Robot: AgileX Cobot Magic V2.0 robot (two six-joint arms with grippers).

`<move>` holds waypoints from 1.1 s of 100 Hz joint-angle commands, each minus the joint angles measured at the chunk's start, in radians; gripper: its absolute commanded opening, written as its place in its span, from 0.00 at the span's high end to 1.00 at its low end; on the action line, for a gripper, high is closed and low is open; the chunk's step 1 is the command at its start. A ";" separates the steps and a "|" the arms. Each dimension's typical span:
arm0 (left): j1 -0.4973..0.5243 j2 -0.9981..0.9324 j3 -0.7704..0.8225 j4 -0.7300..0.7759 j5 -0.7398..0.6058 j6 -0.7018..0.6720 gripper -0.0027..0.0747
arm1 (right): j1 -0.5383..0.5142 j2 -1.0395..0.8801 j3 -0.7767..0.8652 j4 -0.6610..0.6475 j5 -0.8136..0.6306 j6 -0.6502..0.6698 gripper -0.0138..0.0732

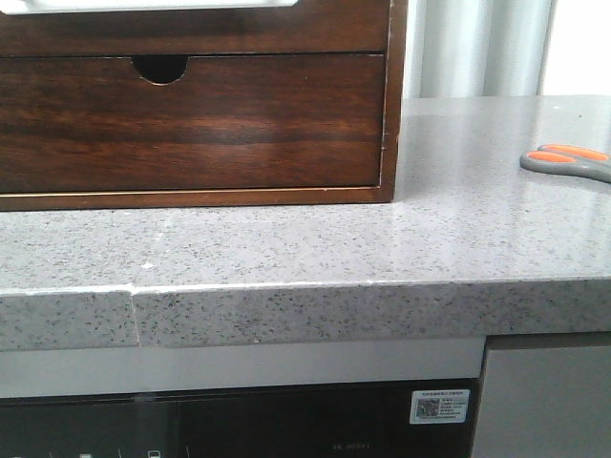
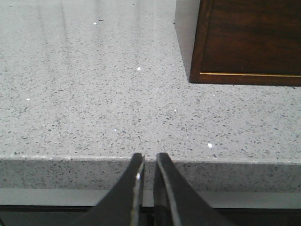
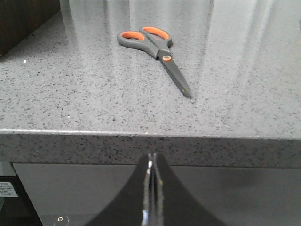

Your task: Put scissors in drawer with both arms

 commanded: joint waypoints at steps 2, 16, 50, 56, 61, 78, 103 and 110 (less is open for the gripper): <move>-0.006 -0.034 0.016 -0.003 -0.067 -0.008 0.96 | 0.001 -0.022 0.012 0.003 -0.026 -0.004 0.96; -0.006 -0.034 0.016 -0.003 -0.067 -0.008 0.96 | 0.001 -0.022 0.012 0.003 -0.026 -0.004 0.96; -0.006 -0.034 0.016 0.051 -0.067 -0.008 0.96 | 0.001 -0.022 0.012 0.003 -0.026 -0.004 0.96; -0.006 -0.034 0.016 0.049 -0.067 -0.008 0.96 | 0.001 -0.022 0.012 0.003 -0.026 -0.004 0.96; -0.006 -0.034 0.016 0.049 -0.067 -0.008 0.96 | 0.001 -0.022 0.012 0.003 -0.026 -0.004 0.96; -0.006 -0.034 0.016 0.051 -0.067 -0.008 0.96 | 0.001 -0.022 0.012 0.003 -0.026 -0.004 0.96; -0.006 -0.034 0.016 0.051 -0.120 -0.008 0.96 | 0.001 -0.022 0.012 0.005 -0.097 -0.004 0.96; -0.006 -0.034 0.016 0.044 -0.176 -0.008 0.96 | 0.001 -0.022 0.012 0.009 -0.106 -0.004 0.96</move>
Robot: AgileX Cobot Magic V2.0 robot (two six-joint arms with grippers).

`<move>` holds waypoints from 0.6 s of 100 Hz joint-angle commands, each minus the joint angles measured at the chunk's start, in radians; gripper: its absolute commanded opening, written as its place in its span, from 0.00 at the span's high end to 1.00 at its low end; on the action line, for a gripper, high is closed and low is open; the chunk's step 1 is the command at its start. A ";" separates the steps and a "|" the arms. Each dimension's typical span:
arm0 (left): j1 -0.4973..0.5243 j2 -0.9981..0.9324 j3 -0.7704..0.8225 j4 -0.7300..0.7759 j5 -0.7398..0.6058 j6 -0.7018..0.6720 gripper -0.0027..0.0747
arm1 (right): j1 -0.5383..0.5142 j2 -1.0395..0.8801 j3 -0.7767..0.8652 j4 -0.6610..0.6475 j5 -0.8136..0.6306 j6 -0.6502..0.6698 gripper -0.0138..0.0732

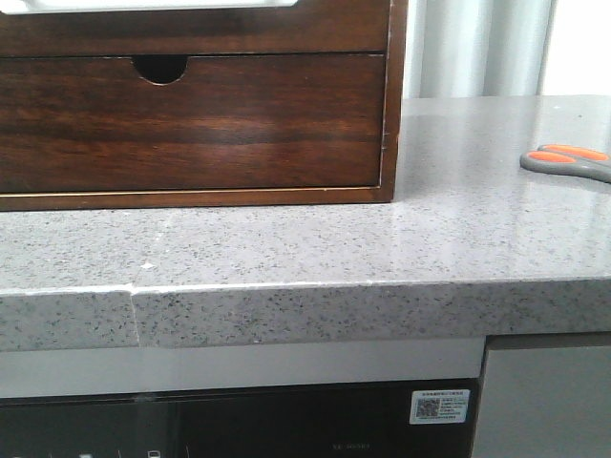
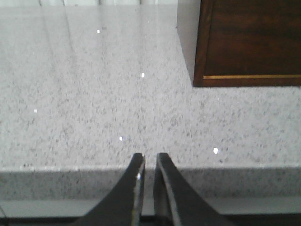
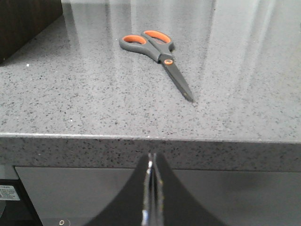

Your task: Put scissors in drawer with both arms

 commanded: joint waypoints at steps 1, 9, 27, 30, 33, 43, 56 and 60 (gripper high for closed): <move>-0.006 -0.034 0.016 -0.007 -0.146 -0.008 0.96 | 0.001 -0.022 0.012 0.010 -0.093 -0.004 0.96; -0.006 -0.034 0.016 -0.009 -0.196 -0.008 0.96 | 0.001 -0.022 0.012 0.078 -0.131 -0.002 0.96; -0.006 -0.034 0.016 -0.007 -0.194 -0.008 0.96 | 0.001 -0.022 0.012 0.099 -0.128 -0.002 0.96; -0.006 -0.034 0.016 -0.007 -0.194 -0.008 0.96 | 0.001 -0.022 0.012 0.099 -0.127 -0.003 0.96; -0.006 -0.034 0.016 -0.007 -0.194 -0.008 0.96 | 0.001 -0.022 0.012 0.099 -0.127 -0.003 0.96; -0.006 -0.034 0.016 -0.009 -0.206 -0.008 0.96 | 0.001 -0.022 0.012 0.099 -0.129 -0.003 0.96; -0.006 -0.034 0.016 -0.009 -0.236 -0.008 0.96 | 0.001 -0.022 0.012 0.099 -0.172 -0.003 0.96; -0.006 -0.034 0.016 -0.009 -0.248 -0.008 0.96 | 0.001 -0.022 0.012 0.099 -0.202 -0.003 0.96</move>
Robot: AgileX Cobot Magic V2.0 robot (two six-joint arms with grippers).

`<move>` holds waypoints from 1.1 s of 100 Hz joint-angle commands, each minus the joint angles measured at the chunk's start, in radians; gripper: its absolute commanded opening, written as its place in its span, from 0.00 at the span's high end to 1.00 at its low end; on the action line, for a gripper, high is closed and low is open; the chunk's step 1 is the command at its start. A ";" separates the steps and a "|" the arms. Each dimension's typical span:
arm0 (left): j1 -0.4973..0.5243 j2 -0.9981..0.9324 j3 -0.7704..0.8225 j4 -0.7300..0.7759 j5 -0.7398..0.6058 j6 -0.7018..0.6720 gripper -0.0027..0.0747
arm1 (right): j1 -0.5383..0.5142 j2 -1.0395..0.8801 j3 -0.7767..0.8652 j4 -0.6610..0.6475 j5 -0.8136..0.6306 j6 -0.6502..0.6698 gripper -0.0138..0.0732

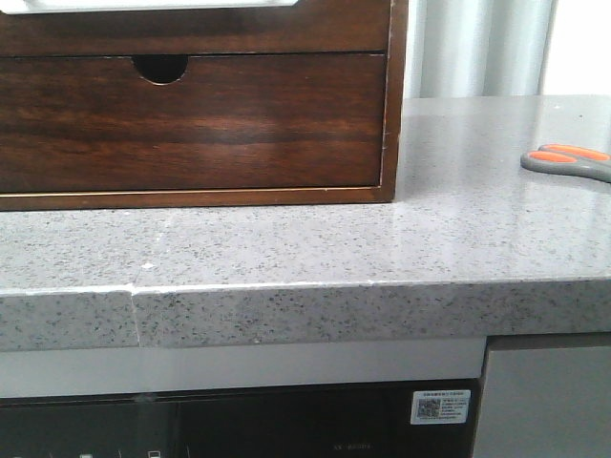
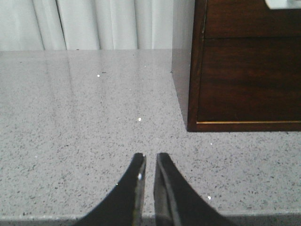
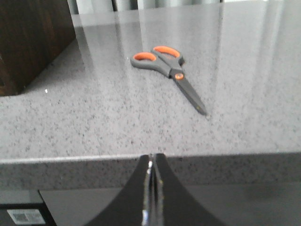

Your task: Put scissors in drawer with both arms

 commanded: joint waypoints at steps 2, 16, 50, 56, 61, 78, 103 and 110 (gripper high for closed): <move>-0.006 -0.034 0.016 -0.008 -0.117 -0.008 0.96 | 0.001 -0.022 0.012 0.000 -0.144 -0.003 0.96; -0.006 -0.034 0.014 -0.045 -0.222 -0.008 0.96 | 0.001 -0.022 0.010 0.000 -0.283 -0.003 0.96; -0.006 -0.019 -0.115 -0.105 -0.222 -0.008 0.96 | 0.001 -0.009 -0.135 0.024 -0.056 -0.003 0.96; -0.006 0.006 -0.168 -0.105 -0.155 -0.008 0.96 | 0.001 0.014 -0.171 0.068 -0.032 -0.003 0.96; -0.006 0.030 -0.218 -0.105 -0.109 -0.008 0.96 | 0.001 0.040 -0.197 0.121 -0.032 -0.003 0.96; -0.006 0.106 -0.328 -0.126 -0.087 -0.008 0.96 | 0.001 0.149 -0.306 0.172 0.039 -0.003 0.96; -0.006 0.173 -0.367 -0.087 -0.078 -0.008 0.96 | 0.001 0.282 -0.407 0.175 0.124 -0.003 0.96; -0.006 0.190 -0.367 -0.046 -0.074 -0.008 0.96 | 0.001 0.289 -0.407 0.175 0.110 -0.003 0.96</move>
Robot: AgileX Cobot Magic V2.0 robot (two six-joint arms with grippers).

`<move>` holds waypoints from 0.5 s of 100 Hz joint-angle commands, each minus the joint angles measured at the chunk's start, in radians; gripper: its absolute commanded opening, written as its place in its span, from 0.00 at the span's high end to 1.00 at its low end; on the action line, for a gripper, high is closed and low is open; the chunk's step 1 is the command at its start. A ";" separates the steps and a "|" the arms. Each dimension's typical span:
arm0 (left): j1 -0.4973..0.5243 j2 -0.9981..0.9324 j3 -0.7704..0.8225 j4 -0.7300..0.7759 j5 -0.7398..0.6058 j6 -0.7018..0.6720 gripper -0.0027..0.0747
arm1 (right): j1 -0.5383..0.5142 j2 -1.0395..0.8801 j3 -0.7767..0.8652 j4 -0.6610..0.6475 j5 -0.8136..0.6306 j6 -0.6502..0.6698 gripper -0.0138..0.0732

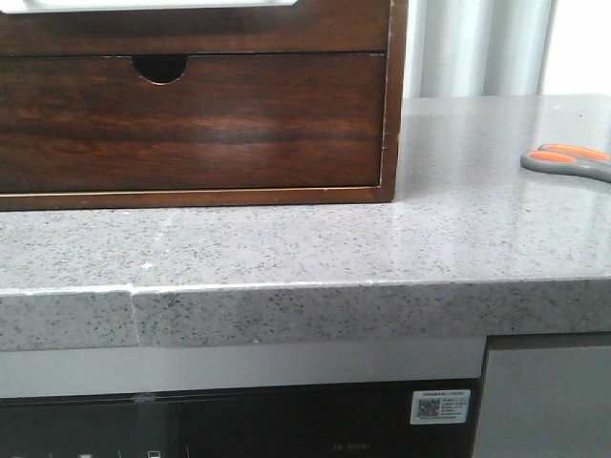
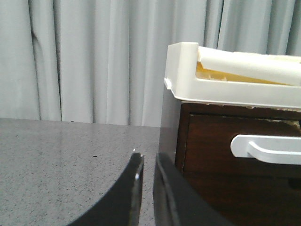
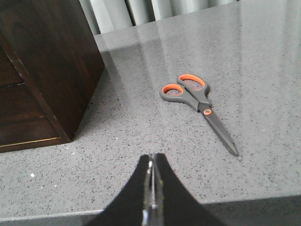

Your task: Put scissors in drawer with both arms

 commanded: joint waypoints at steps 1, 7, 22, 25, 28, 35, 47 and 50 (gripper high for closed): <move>-0.006 0.037 -0.034 0.042 -0.061 -0.007 0.96 | 0.001 0.031 -0.039 0.006 -0.084 -0.003 0.96; -0.006 0.052 -0.034 0.072 -0.061 -0.007 0.95 | 0.001 0.031 -0.039 0.006 -0.084 -0.003 0.96; -0.006 0.089 -0.034 0.085 -0.077 -0.007 0.73 | 0.001 0.031 -0.039 0.006 -0.067 -0.003 0.96; -0.006 0.099 -0.034 0.085 -0.084 -0.007 0.66 | 0.001 0.031 -0.039 0.006 -0.058 -0.003 0.96; -0.006 0.111 -0.034 0.085 -0.095 -0.007 0.60 | 0.001 0.031 -0.039 0.006 -0.054 -0.003 0.96; -0.006 0.139 -0.034 0.077 -0.137 -0.007 0.50 | 0.001 0.031 -0.039 0.006 -0.047 -0.003 0.96; -0.006 0.192 -0.034 0.110 -0.240 -0.007 0.49 | 0.001 0.031 -0.039 0.006 -0.038 -0.003 0.96; -0.006 0.206 -0.034 0.140 -0.261 -0.007 0.49 | 0.001 0.031 -0.039 0.006 -0.033 -0.003 0.96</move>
